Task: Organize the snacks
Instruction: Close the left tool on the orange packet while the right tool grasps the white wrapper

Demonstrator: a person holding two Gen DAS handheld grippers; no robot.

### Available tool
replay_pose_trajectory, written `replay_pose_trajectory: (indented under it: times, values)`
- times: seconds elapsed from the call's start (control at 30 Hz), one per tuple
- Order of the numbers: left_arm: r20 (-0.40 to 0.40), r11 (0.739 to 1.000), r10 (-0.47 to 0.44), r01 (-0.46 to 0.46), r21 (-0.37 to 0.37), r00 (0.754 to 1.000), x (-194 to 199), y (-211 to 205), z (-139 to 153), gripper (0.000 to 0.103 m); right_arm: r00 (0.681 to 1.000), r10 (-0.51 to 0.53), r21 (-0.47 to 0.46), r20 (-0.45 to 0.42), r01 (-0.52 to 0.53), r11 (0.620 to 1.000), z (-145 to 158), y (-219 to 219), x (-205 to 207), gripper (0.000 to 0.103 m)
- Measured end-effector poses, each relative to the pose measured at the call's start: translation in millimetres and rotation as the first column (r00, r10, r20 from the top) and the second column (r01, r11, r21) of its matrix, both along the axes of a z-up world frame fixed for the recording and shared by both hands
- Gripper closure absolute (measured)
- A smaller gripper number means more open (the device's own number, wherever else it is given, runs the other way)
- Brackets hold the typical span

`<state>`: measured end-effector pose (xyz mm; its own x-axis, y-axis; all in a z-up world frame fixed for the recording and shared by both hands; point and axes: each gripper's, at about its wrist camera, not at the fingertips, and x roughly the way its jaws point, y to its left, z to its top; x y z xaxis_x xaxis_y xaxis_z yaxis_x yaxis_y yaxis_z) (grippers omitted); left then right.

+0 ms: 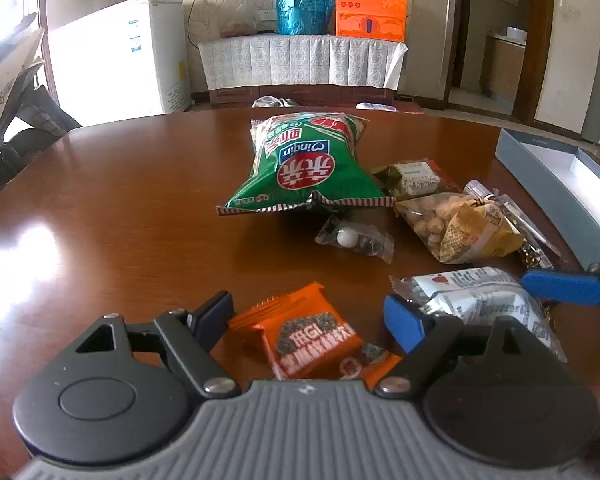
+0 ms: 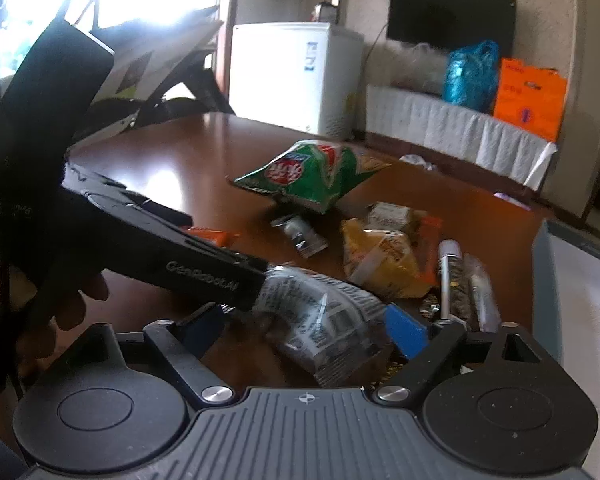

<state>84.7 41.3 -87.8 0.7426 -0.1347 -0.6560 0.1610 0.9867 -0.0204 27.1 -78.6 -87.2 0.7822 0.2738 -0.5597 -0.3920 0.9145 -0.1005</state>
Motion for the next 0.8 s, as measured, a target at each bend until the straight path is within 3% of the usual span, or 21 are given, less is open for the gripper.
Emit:
replay_pose_trajectory:
  times: [0.13,0.2,0.4,0.5,0.63,0.73,0.8]
  values:
    - [0.014,1.000,-0.017,0.017,-0.007,1.000,-1,0,1,0.038,1.000,0.006,-0.010,-0.006,-0.006,1.000,0,2,2,0.023]
    - [0.019,1.000,-0.025,0.025,-0.014,1.000,-1,1,2,0.050,1.000,0.004,-0.022,-0.006,-0.004,1.000,0,3,3,0.032]
    - [0.019,0.999,-0.036,0.037,-0.028,0.999,-4,4,4,0.051,1.000,-0.001,-0.066,0.007,0.001,0.998,-1,5,4,0.047]
    - [0.022,0.999,-0.044,0.045,-0.029,0.999,-4,5,4,0.053,1.000,0.000,-0.035,-0.009,-0.001,0.999,1,0,6,0.050]
    - [0.021,0.999,-0.050,0.050,-0.013,0.999,-5,7,5,0.059,1.000,0.003,0.003,-0.021,-0.003,1.000,2,-5,6,0.059]
    - [0.017,0.999,-0.040,0.041,-0.028,0.999,-4,12,6,0.075,1.000,0.004,0.010,-0.026,-0.004,1.000,3,-6,6,0.063]
    - [0.017,0.999,-0.037,0.038,-0.032,0.999,-5,14,6,0.075,1.000,0.010,-0.003,-0.014,-0.010,1.000,2,-5,5,0.063]
